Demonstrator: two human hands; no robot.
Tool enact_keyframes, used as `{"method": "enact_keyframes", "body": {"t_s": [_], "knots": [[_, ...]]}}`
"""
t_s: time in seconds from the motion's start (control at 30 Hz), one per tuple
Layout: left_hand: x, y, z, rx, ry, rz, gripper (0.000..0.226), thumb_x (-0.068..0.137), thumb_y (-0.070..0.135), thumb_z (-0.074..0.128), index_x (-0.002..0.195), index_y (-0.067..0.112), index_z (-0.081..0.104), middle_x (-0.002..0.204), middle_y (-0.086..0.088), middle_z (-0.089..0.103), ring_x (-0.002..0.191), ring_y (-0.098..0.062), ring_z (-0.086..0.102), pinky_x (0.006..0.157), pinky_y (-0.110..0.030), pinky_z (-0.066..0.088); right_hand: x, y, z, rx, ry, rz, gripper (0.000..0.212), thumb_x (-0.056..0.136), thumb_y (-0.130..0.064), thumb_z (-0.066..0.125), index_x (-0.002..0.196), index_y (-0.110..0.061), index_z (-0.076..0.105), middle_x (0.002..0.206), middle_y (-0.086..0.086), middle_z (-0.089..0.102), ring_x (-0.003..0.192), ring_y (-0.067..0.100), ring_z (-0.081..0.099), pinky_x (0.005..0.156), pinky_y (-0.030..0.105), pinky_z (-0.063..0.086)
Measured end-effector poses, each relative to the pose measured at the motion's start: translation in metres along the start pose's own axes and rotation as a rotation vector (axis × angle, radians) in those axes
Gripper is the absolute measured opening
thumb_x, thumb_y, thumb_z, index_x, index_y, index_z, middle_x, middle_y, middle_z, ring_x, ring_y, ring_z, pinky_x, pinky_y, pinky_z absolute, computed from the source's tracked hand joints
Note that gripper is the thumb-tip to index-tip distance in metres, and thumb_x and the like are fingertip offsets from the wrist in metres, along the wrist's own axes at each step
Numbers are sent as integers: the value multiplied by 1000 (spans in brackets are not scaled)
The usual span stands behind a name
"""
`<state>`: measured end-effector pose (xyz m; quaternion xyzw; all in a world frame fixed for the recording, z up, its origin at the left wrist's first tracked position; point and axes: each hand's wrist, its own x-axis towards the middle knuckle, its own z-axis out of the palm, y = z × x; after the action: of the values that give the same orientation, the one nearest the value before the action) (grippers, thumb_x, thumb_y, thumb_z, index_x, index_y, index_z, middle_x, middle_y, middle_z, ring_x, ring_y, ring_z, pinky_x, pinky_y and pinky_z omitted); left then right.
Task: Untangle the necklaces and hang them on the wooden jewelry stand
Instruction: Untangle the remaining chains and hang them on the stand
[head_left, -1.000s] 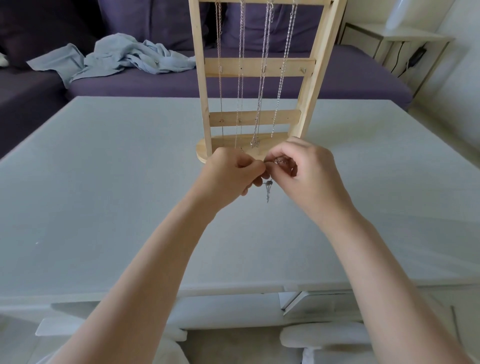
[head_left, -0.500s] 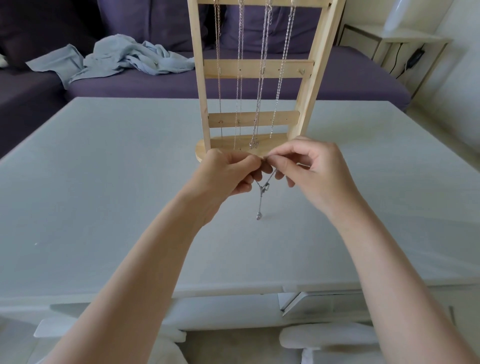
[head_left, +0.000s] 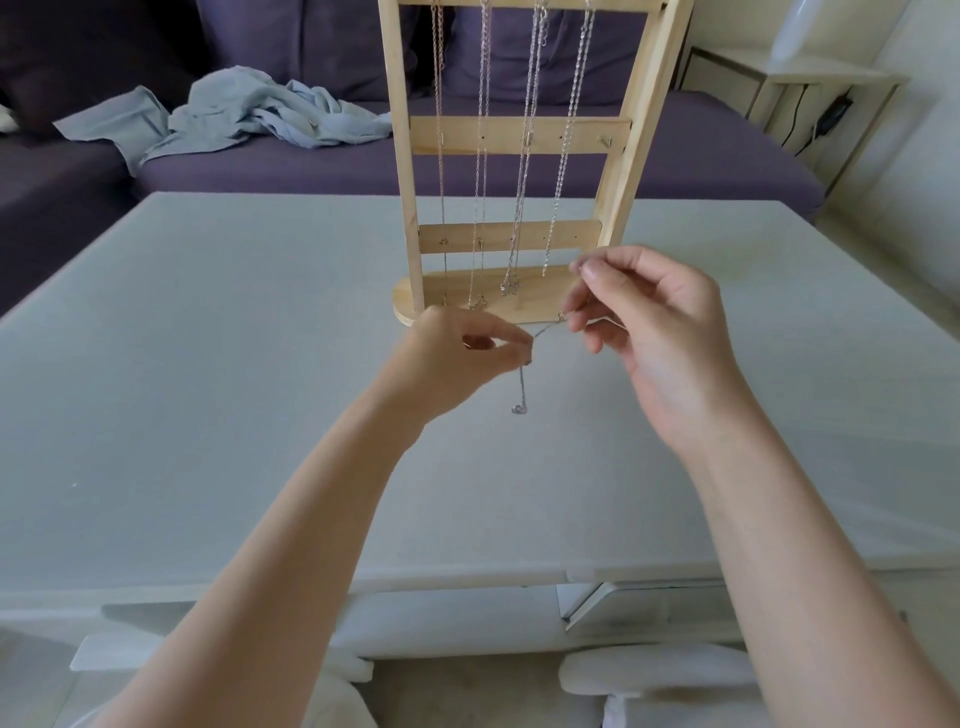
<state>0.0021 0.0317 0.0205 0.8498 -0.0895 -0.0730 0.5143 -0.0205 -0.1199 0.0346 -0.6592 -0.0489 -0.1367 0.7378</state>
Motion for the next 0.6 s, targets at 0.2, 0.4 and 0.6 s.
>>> {"method": "enact_keyframes", "body": {"t_s": [0.2, 0.4, 0.6], "knots": [[0, 0, 2, 8, 19, 48, 3, 81, 24, 72, 80, 22, 74, 60, 13, 52, 60, -2, 41, 48, -10, 29, 2, 4, -4, -35, 84, 36, 15, 92, -1, 52, 81, -5, 62, 61, 1, 61, 55, 15, 54, 50, 20, 42], [-3, 1, 5, -324, -148, -180, 7, 83, 11, 69, 87, 8, 74, 77, -3, 64, 64, -5, 60, 69, -17, 55, 4, 13, -2, -246, -32, 115, 19, 91, 3, 51, 102, -9, 60, 95, 5, 67, 65, 12, 66, 61, 20, 52], [-2, -4, 8, -618, -141, -355, 10, 86, 2, 63, 84, 5, 72, 72, -3, 66, 59, -8, 62, 60, -16, 54, 3, 21, -6, -619, 59, 166, 9, 85, -10, 62, 81, -14, 69, 81, 2, 69, 64, 15, 66, 73, 25, 54]]}}
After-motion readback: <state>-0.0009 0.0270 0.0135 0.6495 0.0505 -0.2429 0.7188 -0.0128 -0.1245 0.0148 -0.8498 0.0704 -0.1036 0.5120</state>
